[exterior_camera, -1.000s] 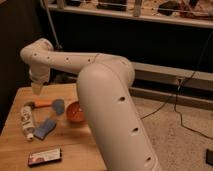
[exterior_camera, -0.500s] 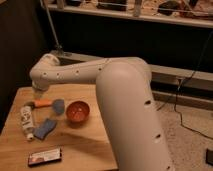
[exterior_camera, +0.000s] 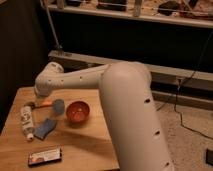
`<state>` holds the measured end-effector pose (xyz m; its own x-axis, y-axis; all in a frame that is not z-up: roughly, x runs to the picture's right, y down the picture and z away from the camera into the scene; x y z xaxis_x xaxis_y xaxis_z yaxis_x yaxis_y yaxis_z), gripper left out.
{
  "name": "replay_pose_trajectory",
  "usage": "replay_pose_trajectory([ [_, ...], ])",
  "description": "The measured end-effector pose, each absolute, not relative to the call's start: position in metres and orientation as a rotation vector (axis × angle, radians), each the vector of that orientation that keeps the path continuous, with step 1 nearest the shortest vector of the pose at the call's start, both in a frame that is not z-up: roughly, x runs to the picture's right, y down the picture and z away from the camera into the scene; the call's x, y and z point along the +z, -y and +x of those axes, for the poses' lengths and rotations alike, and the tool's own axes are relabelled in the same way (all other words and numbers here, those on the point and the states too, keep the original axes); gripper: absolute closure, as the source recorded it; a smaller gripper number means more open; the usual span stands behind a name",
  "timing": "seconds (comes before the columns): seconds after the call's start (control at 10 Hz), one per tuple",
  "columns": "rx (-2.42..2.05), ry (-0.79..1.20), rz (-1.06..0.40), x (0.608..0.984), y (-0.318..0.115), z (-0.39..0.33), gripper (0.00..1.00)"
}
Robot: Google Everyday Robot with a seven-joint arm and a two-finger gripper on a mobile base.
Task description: Place the pepper on the white sponge
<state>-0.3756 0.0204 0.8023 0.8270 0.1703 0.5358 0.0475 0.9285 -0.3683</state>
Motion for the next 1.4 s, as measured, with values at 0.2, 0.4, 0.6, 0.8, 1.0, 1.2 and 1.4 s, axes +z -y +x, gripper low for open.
replay_pose_trajectory([
  [0.2, 0.035, 0.583, -0.412, 0.823, -0.007, -0.381, 0.35],
  [0.4, -0.007, 0.559, -0.443, 0.84, 0.0, -0.392, 0.35],
  [0.6, -0.048, 0.534, -0.463, 0.849, -0.005, -0.404, 0.35],
  [0.8, -0.091, 0.504, -0.489, 0.859, -0.019, -0.421, 0.35],
  [1.0, -0.112, 0.484, -0.507, 0.866, -0.028, -0.432, 0.35],
  [1.2, -0.125, 0.465, -0.519, 0.874, -0.034, -0.439, 0.35],
  [1.4, -0.133, 0.441, -0.523, 0.883, -0.038, -0.437, 0.35],
])
